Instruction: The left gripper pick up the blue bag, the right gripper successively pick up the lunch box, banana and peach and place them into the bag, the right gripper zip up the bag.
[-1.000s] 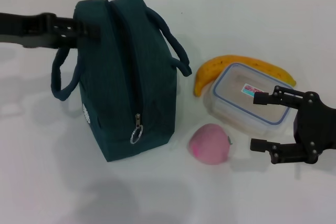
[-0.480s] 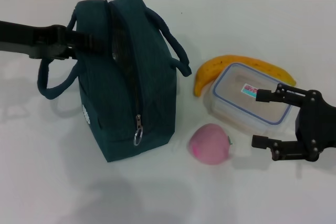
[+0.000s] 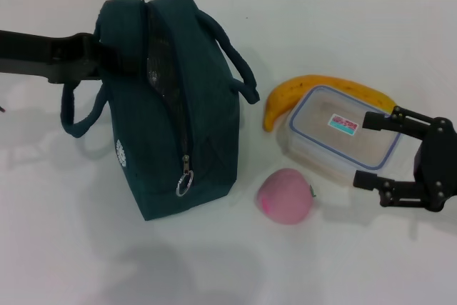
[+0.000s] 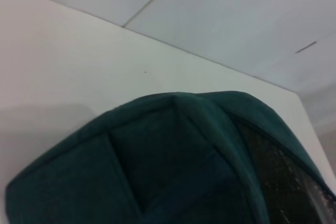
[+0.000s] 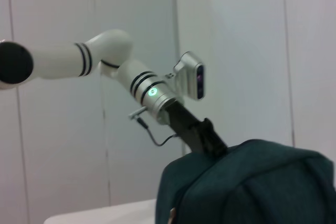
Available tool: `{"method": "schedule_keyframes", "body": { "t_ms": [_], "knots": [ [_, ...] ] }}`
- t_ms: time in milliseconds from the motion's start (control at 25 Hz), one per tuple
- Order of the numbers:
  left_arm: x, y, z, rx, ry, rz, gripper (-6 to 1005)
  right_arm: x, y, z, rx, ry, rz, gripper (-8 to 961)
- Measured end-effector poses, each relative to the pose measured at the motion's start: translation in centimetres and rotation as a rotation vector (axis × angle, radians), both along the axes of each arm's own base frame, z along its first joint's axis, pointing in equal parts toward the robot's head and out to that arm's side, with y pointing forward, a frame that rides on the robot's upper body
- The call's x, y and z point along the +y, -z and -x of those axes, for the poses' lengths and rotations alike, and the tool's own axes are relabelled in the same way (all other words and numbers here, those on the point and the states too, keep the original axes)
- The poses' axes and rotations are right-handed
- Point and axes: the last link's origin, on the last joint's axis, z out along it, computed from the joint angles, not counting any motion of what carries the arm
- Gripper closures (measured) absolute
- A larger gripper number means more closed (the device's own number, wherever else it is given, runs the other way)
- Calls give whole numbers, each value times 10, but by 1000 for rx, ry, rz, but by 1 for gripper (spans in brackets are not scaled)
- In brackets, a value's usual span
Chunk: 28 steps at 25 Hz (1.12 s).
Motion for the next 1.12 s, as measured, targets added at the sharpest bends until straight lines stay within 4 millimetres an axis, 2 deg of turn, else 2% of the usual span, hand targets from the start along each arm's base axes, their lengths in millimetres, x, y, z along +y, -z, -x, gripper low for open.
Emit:
{"method": "schedule_keyframes", "body": {
  "t_ms": [280, 560, 720, 840, 1120],
  "knots": [
    [0, 4, -5, -13, 12, 14, 810, 0, -6, -4, 54, 83, 20, 84],
    [-2, 11, -6, -46, 26, 37, 967, 7, -21, -28, 209, 375, -4, 87],
    [-2, 9, -5, -49, 21, 29, 968, 4, -32, -47, 302, 539, -6, 96],
    [-1, 7, -5, -49, 20, 22, 968, 2, -32, -60, 339, 672, 36, 100],
    [2, 6, -8, -59, 29, 1, 967, -10, -6, -71, 397, 829, 127, 102]
  ]
}}
